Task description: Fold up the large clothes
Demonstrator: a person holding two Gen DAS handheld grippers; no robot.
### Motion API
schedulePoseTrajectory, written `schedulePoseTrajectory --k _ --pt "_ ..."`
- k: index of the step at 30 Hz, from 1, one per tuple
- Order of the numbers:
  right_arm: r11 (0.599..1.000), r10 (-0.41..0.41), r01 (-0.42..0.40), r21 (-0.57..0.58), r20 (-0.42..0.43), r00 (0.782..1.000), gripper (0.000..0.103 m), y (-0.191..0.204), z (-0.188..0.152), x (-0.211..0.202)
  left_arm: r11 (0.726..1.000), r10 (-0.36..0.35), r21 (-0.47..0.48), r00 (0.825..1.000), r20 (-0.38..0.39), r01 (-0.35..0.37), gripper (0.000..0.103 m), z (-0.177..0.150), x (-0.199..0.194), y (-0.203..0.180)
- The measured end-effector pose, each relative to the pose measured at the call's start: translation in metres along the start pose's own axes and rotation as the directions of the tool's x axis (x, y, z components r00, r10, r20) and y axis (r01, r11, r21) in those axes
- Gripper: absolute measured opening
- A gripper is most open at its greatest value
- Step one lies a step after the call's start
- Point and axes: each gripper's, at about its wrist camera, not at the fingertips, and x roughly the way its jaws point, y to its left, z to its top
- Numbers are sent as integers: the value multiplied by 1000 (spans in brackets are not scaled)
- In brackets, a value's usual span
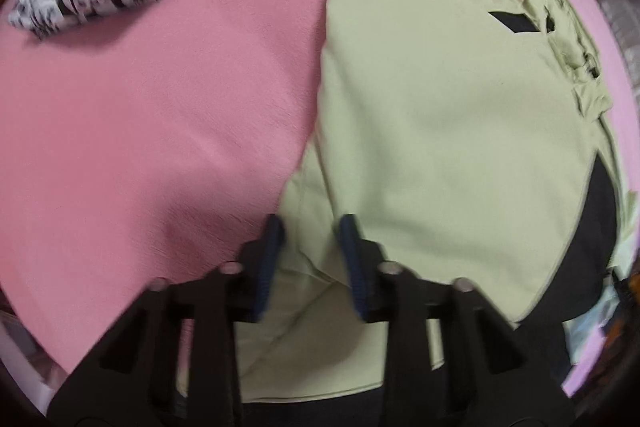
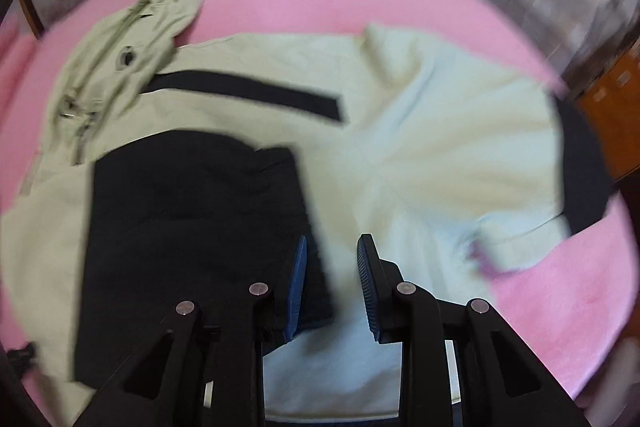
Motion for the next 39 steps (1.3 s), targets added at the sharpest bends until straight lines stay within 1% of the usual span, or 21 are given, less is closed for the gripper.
schedulePoseTrajectory --k 2,4,6,7,9,10,11,12,15,19,21,23,25,26,28,31,33,35,37,38,39 --pt "998 35 -37 54 37 999 27 -14 7 -13 1000 -17 11 997 81 16 14 -3 -20 -2" --pt "988 112 -119 103 66 991 27 -19 13 -24 996 -92 38 979 183 86 14 -11 -50 -4" --pt "966 238 -243 87 57 970 27 -10 17 -32 984 -170 87 967 191 156 14 -18 -69 -14" --pt "954 291 -293 71 40 956 27 -3 17 -34 976 -205 110 964 170 188 5 -21 -71 -19" --pt "908 419 -418 37 -14 908 24 15 13 -37 954 -278 154 953 118 259 0 -24 -69 -39" --pt "875 484 -483 34 -48 874 15 29 7 -37 944 -298 170 951 84 281 0 -29 -67 -47" --pt "851 525 -523 41 -80 848 11 42 2 -36 938 -306 185 951 43 293 0 -33 -62 -57" --pt "820 572 -571 48 -132 810 6 61 -8 -33 934 -306 199 952 16 297 0 -34 -58 -76" --pt "767 626 -642 -3 -216 749 1 108 -36 -29 940 -252 221 965 -69 261 0 -38 -37 -98" --pt "721 642 -692 -36 -339 687 1 155 -68 -11 939 -226 221 957 -180 263 0 -29 1 -114" --pt "726 617 -681 -99 -346 707 1 166 -75 0 940 -198 243 962 -189 241 0 -27 11 -115" --pt "724 614 -678 -125 -332 716 1 162 -73 1 940 -214 229 959 -188 254 0 -23 14 -108" --pt "752 601 -648 -118 -282 748 1 144 -61 6 946 -231 194 959 -166 262 0 -17 13 -91" --pt "784 572 -611 -108 -254 780 1 132 -54 10 955 -218 171 965 -143 241 0 -13 10 -78" --pt "874 448 -473 -109 -195 873 1 104 -41 18 973 -185 121 976 -112 198 0 -7 7 -54" --pt "951 301 -307 -27 -129 945 1 50 -27 36 990 -134 44 989 -65 137 0 2 6 -16" --pt "952 304 -307 -7 -115 946 0 28 -21 41 989 -149 -18 987 -62 148 0 7 7 9" --pt "959 244 -255 -124 -97 965 0 34 -19 32 983 -177 -55 983 -41 175 0 8 1 22" --pt "962 205 -211 -172 -51 977 0 42 -19 17 981 -191 -34 982 -8 191 0 8 -12 24" --pt "958 231 -233 -167 -34 972 0 43 -18 10 979 -203 -10 979 11 203 0 7 -22 22" --pt "942 299 -299 -151 -26 954 0 49 -19 1 975 -224 11 974 25 223 0 5 -29 17"
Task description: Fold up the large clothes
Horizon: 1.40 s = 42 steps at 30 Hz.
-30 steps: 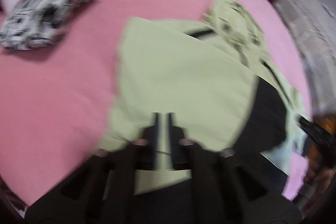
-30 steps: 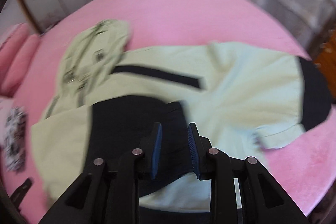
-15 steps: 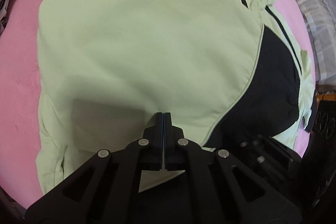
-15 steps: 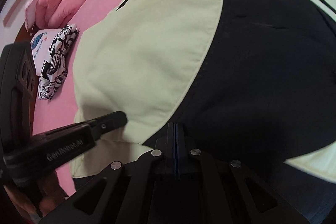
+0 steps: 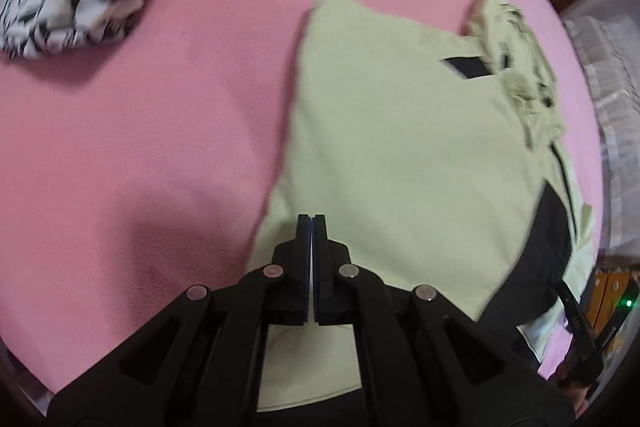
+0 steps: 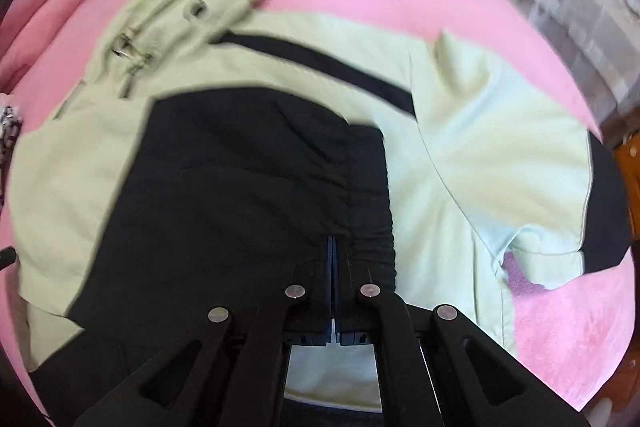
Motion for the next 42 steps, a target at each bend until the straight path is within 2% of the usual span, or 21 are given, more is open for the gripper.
schedulePoseTrajectory --k 2,5,8,10,12,14,16,17,19,20,21,22,23,24,25,26,31,33,38,40,42 --pt "985 173 -173 19 11 985 0 23 2 -5 995 -90 50 996 -10 90 0 -2 -9 -17" --pt "943 332 -333 -22 -20 943 0 87 3 9 978 -142 147 989 -37 146 0 -2 -4 -50" --pt "891 451 -453 10 -115 885 0 142 4 42 965 -123 227 991 -46 130 0 -1 16 -91" --pt "871 487 -490 35 -190 852 0 177 10 66 963 -83 253 995 -56 94 0 5 38 -104" --pt "878 467 -478 -23 -174 867 0 195 15 72 967 -54 249 998 -40 62 0 21 56 -111" --pt "901 419 -428 -74 -118 900 0 200 31 76 973 -68 219 997 -25 72 0 28 64 -105" --pt "912 404 -408 -44 -77 911 0 190 44 83 977 -74 203 997 1 72 0 43 62 -96" --pt "918 395 -397 -18 -60 917 0 181 55 90 977 -50 209 998 24 44 0 52 62 -91" --pt "914 407 -406 22 -38 913 0 157 70 99 978 -12 208 999 52 1 0 72 66 -79" --pt "922 387 -386 34 -30 922 0 143 74 102 979 -13 201 998 58 2 0 79 68 -74" --pt "910 414 -413 42 -31 910 0 130 77 103 981 12 192 997 82 -28 0 86 66 -63" --pt "885 464 -462 57 -38 885 0 119 79 105 981 42 187 994 96 -59 0 90 64 -55" --pt "902 431 -429 51 -29 902 0 113 79 104 980 65 181 992 107 -84 0 94 62 -48" --pt "944 331 -330 21 -9 944 0 111 78 101 979 100 163 987 124 -119 0 100 61 -36" --pt "971 240 -240 -18 17 971 0 107 78 100 980 113 151 985 131 -133 0 104 59 -28" --pt "976 215 -214 -24 26 976 0 99 77 103 980 121 139 983 138 -140 0 107 59 -20" --pt "991 88 -95 96 71 994 0 47 78 102 978 136 139 977 163 -159 0 120 56 9" --pt "990 88 -96 108 77 993 0 42 79 98 979 138 123 975 173 -160 0 128 61 3" --pt "999 -22 17 47 89 996 0 71 78 86 965 207 121 958 197 -233 0 131 51 -10" --pt "996 -3 -6 92 91 996 0 64 73 72 964 187 146 959 212 -221 0 123 41 -21" --pt "976 61 -81 204 101 993 0 65 66 54 969 147 163 964 222 -185 0 114 35 -35"
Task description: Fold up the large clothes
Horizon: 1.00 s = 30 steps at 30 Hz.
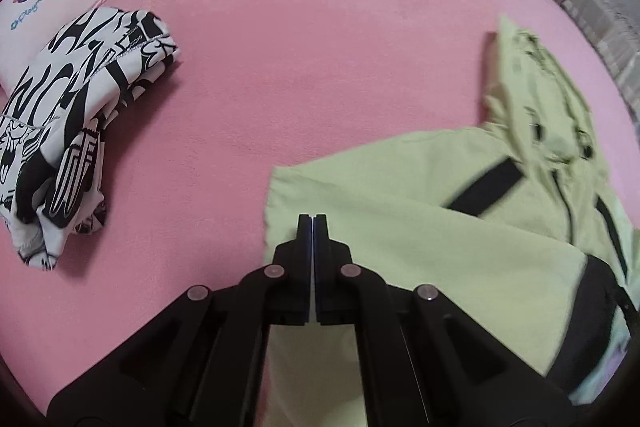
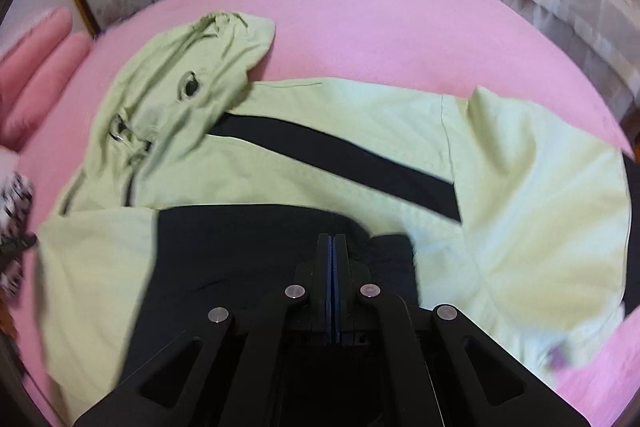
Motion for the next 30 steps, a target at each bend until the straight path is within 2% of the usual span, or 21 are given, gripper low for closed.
schedulePoseTrajectory --k 3,5,8,11,12,14,16,17,18,20,21,22,24,30 --pt "989 92 -83 122 -66 994 0 2 -26 -16 999 -43 28 999 -18 44 0 -19 -23 -6" --pt "986 118 -99 138 -138 983 2 14 -51 -21 996 -52 64 996 -76 56 0 -41 -37 -6" --pt "986 116 -86 145 -220 969 3 31 -88 -34 997 -48 53 978 -202 60 0 -82 -45 -6" --pt "976 164 -114 184 -286 944 4 43 -126 -50 995 -54 63 961 -273 74 0 -113 -51 -7" --pt "975 174 -120 186 -308 935 7 49 -137 -56 994 -49 79 956 -288 75 0 -122 -58 -6" --pt "972 184 -123 198 -333 925 21 53 -154 -69 992 -37 104 948 -317 74 0 -137 -67 -3" --pt "964 201 -125 234 -335 920 39 49 -168 -84 989 -45 116 932 -360 92 1 -151 -80 -2" --pt "959 206 -121 254 -338 919 41 43 -174 -91 985 -48 135 927 -372 105 2 -157 -86 -3" --pt "956 207 -116 271 -338 918 42 38 -178 -97 981 -40 162 927 -373 108 7 -158 -92 -5" --pt "942 201 -88 324 -334 921 47 19 -191 -112 972 -20 212 930 -366 104 35 -165 -101 -11" --pt "932 198 -76 354 -323 926 53 7 -198 -119 966 -9 239 933 -360 101 61 -169 -107 -15" --pt "924 195 -66 376 -315 929 57 -1 -203 -120 960 -3 262 939 -343 99 71 -175 -114 -21" --pt "903 192 -47 428 -303 934 59 -23 -212 -126 953 -6 285 946 -324 103 71 -182 -123 -32" --pt "842 199 -8 540 -297 934 59 -103 -241 -146 946 6 303 929 -369 114 71 -221 -138 -85"
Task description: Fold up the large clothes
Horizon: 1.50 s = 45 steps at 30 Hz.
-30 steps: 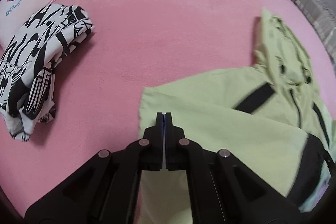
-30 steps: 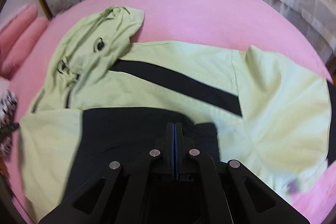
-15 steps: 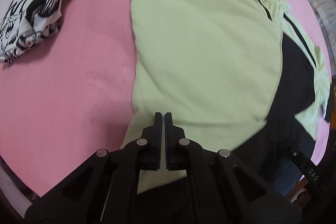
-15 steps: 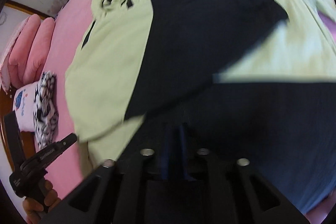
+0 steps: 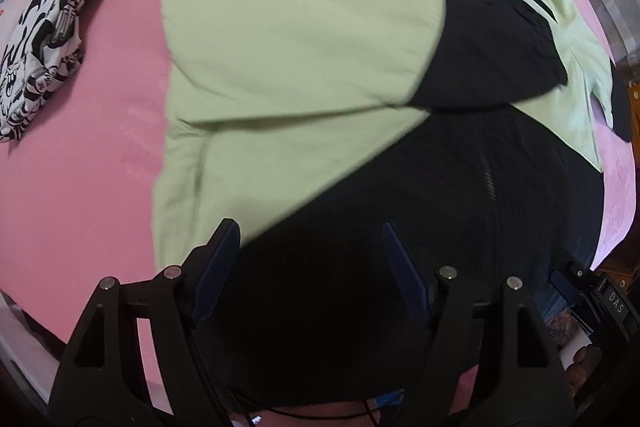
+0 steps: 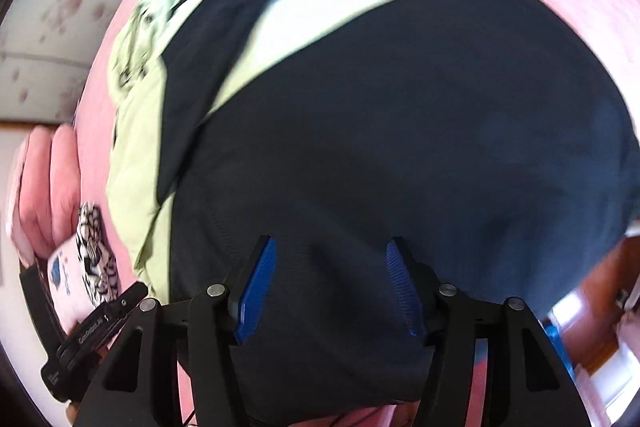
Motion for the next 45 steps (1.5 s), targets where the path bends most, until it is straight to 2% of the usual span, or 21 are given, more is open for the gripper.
schedulePoseTrajectory --k 5,13,19,24,32,37,42,44,45 --pt "999 35 -35 25 -9 999 59 -51 27 -31 999 14 46 1000 -20 -13 71 -19 -9 -80" --pt "999 42 -41 -11 11 999 60 -129 99 -78 996 -33 82 998 -52 37 71 -37 -22 -210" --pt "999 30 -32 22 84 996 60 -191 168 -116 986 -64 148 997 -51 70 71 -34 -33 -301" --pt "991 72 -89 105 153 986 60 -233 230 -141 979 -70 187 997 -39 76 71 -24 -39 -362" --pt "980 86 -124 156 231 969 60 -271 323 -145 976 -43 211 998 -51 53 71 -10 -39 -403" --pt "958 126 -189 218 274 953 60 -289 383 -134 978 -37 205 998 -50 47 71 1 -32 -407" --pt "964 92 -167 209 324 941 60 -291 428 -130 978 -23 208 999 -35 30 71 13 -30 -416" --pt "963 89 -168 211 340 936 59 -291 443 -128 979 -26 203 999 -28 31 71 16 -34 -417" --pt "961 84 -169 218 352 932 52 -292 452 -128 979 -31 202 999 -27 35 71 17 -36 -417"
